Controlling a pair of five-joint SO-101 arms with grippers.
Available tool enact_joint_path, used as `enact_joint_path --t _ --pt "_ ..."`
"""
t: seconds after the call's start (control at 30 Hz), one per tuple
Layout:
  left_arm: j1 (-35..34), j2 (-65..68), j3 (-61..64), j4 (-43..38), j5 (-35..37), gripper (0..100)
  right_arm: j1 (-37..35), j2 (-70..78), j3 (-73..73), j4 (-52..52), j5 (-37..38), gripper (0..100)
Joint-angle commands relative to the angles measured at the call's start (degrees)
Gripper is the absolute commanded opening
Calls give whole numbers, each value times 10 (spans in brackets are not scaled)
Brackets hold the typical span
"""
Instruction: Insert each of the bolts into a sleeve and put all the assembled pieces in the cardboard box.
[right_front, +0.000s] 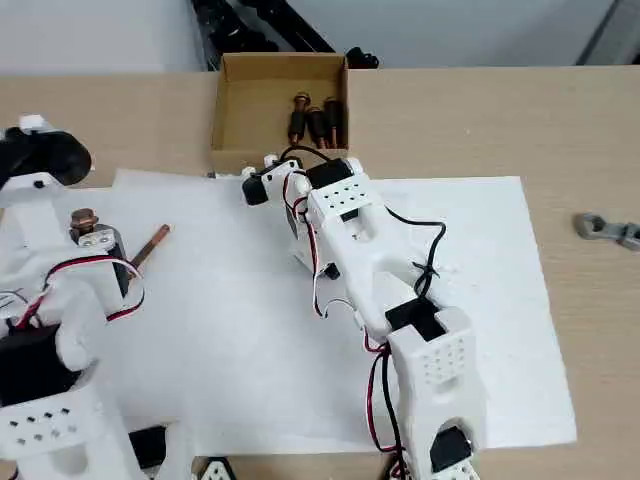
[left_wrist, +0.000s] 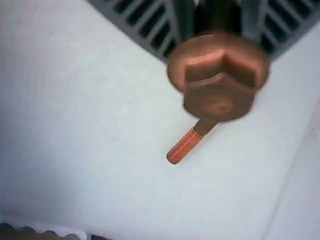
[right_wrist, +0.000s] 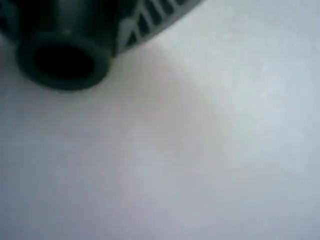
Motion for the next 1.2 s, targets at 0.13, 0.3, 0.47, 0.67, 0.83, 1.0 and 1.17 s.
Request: enact_joint_path --t 0.13,0.3,0.47,0.67,0.83,1.0,1.17 --pt "-1 -12 -2 -24 1 6 -21 -23 4 16 -54 5" --pt "1 -12 -2 -51 1 6 -29 -119 7 27 -77 5" --pt "1 -12 -2 -77 1 6 -90 -228 7 75 -106 5" --pt "1 -12 -2 -89 1 6 -150 -350 7 68 -135 5" --pt "1 -11 -1 -99 -1 6 -151 -437 8 43 -188 5" --pt "3 -11 22 -156 1 6 -148 -514 9 37 -194 6" --pt "53 -12 67 -216 1 6 -95 -588 68 29 -193 6"
